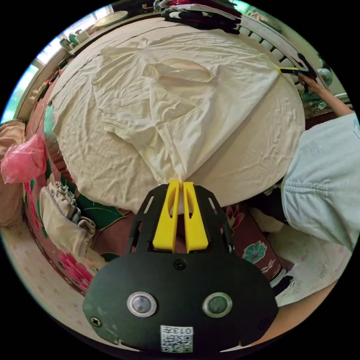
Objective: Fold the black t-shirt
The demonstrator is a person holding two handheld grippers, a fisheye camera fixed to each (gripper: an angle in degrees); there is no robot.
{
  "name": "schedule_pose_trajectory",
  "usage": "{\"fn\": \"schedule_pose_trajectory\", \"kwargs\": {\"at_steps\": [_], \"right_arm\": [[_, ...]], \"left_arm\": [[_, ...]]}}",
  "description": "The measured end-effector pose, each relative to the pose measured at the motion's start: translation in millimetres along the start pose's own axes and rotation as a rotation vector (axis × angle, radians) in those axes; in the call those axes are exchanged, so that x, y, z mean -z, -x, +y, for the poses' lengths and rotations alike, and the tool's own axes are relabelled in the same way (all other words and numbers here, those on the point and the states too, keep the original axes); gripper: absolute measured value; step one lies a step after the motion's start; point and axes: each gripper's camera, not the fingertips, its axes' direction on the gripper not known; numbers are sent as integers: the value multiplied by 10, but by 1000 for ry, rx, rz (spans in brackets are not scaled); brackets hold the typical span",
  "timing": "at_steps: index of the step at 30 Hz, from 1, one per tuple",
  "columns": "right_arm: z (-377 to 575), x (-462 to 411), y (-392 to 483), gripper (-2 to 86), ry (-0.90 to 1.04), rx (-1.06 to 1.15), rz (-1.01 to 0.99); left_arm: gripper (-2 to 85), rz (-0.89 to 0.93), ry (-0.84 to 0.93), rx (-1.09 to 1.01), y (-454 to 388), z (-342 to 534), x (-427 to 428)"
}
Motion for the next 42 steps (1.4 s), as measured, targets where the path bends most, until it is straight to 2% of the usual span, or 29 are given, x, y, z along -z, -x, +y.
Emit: {"fn": "schedule_pose_trajectory", "kwargs": {"at_steps": [2,5,6,8,11,15,20,23,25,29,32,35,40,42], "right_arm": [[-40,-10,18,0,10,31,-10],[-87,-27,7,0,6,61,-51],[-105,-35,-5,0,5,56,-75],[-143,-35,20,0,24,55,-74],[-166,135,161,0,-34,72,-9],[-231,297,723,-1,-155,222,-7],[-424,11,1320,0,-102,355,-48],[-502,-200,1316,2,-39,329,-20],[-566,-195,1179,5,-27,266,-79],[-739,130,1274,25,-177,283,-89],[-1097,268,1779,65,-248,437,-205],[-1425,235,2563,78,-259,681,-301],[-1684,-88,3730,46,-113,1088,-398],[-1760,-225,3917,34,-48,1158,-417]], "left_arm": [[4,19,31,-28,72,10,-6],[-1,2,188,-10,211,106,-160],[-1,34,122,50,292,185,-119],[-1,27,98,159,387,305,-66],[1,74,-100,239,358,445,128],[0,27,-285,181,-1,133,160],[-2,13,-165,157,-194,-346,-309],[-2,58,-181,236,-90,-271,-416],[0,111,-167,283,-4,-168,-434],[12,67,-274,337,75,34,-237],[46,34,-318,344,140,-130,-154],[70,4,-302,301,152,-424,-170],[62,23,-224,254,159,-718,-367],[58,17,-205,253,146,-734,-460]]}}
